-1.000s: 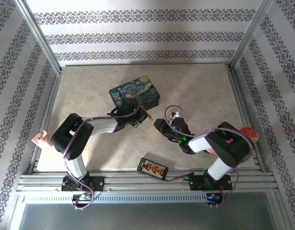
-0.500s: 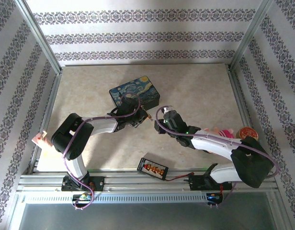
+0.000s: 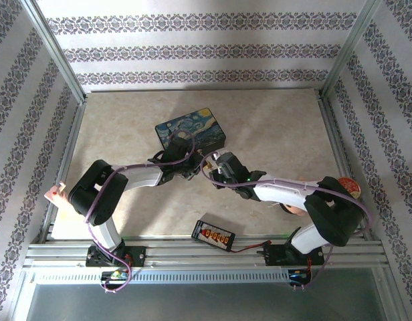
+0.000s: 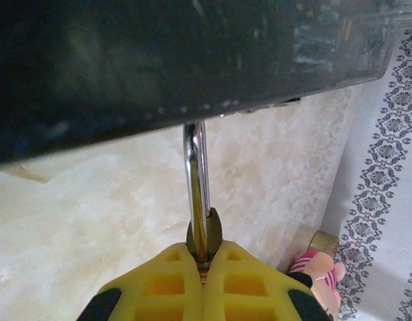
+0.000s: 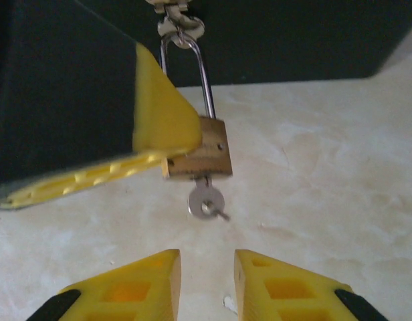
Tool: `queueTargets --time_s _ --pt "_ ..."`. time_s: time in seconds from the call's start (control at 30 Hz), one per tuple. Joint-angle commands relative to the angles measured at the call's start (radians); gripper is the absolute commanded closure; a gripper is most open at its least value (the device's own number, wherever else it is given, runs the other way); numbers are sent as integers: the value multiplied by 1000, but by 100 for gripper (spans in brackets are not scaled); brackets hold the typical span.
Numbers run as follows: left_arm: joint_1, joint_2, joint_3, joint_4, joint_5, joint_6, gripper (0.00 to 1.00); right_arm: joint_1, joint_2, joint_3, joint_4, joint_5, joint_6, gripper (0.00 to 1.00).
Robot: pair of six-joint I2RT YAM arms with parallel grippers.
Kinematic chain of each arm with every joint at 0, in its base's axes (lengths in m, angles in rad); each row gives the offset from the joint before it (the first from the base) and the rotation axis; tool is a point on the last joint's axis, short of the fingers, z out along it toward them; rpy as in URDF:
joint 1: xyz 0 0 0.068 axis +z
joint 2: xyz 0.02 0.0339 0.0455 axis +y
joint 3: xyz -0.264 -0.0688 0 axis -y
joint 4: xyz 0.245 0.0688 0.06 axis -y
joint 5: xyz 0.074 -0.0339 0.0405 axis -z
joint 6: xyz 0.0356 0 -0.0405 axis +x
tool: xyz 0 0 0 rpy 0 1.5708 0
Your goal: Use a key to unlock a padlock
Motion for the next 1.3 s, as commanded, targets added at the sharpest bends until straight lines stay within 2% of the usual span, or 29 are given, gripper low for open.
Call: queueTargets --time_s 0.0,0.23,0.77,1.03,1.27 --pt "0 -4 -35 -103 100 -61 100 14 27 41 -2 13 -59 72" --pt "7 5 -32 -104 102 -64 100 14 82 88 -15 13 -97 70" --pt "7 10 -27 -110 121 -56 100 14 152 136 -9 94 -129 75" --pt "7 10 -32 -108 122 -54 100 14 143 133 14 135 -135 86" --pt "7 10 -34 -102 128 -55 100 3 138 127 22 67 -104 100"
